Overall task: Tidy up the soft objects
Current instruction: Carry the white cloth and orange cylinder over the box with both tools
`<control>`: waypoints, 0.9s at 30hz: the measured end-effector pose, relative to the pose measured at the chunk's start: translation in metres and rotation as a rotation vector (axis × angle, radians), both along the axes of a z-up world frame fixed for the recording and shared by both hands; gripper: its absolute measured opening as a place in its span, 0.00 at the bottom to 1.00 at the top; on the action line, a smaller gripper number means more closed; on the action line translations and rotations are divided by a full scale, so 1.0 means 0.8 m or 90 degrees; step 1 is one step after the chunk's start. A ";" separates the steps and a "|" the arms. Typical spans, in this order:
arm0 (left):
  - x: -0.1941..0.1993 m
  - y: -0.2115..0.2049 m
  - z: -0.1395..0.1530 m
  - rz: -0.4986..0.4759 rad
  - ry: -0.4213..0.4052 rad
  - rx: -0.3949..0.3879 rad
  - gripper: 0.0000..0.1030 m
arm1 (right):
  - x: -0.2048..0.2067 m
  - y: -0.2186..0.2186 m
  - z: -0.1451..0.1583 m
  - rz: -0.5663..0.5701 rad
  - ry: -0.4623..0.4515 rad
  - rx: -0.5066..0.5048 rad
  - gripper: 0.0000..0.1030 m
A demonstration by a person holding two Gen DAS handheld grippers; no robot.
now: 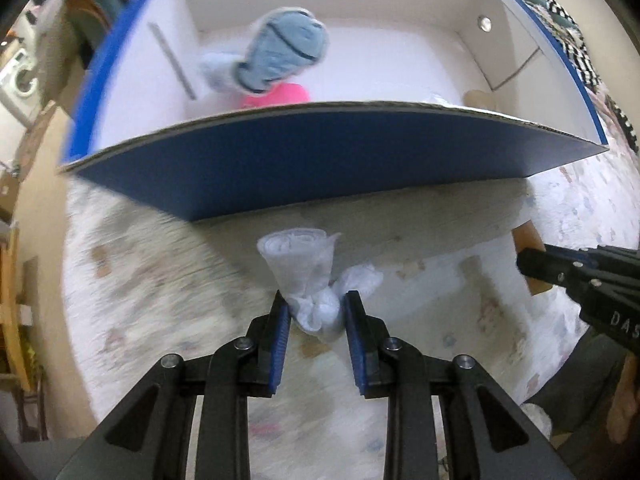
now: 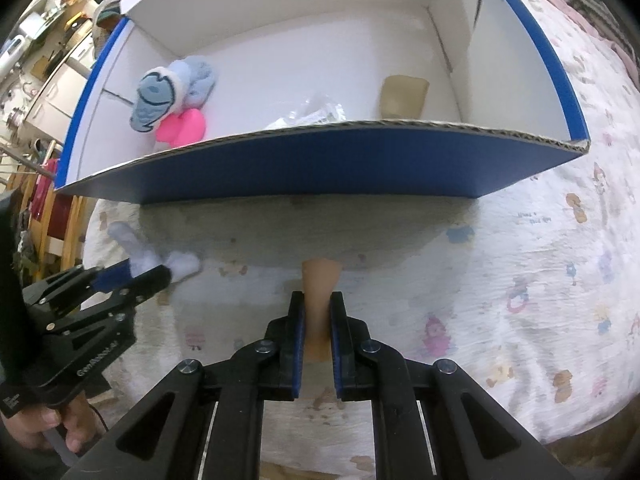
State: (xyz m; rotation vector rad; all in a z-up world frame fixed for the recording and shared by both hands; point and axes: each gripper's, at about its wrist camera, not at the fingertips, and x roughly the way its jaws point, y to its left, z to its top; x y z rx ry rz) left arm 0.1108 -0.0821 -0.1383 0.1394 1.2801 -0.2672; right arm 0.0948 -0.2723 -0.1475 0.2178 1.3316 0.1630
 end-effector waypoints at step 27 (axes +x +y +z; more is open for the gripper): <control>-0.039 0.021 0.181 0.130 -0.225 -0.038 0.24 | -0.024 -0.013 0.158 -0.004 -0.315 0.229 0.12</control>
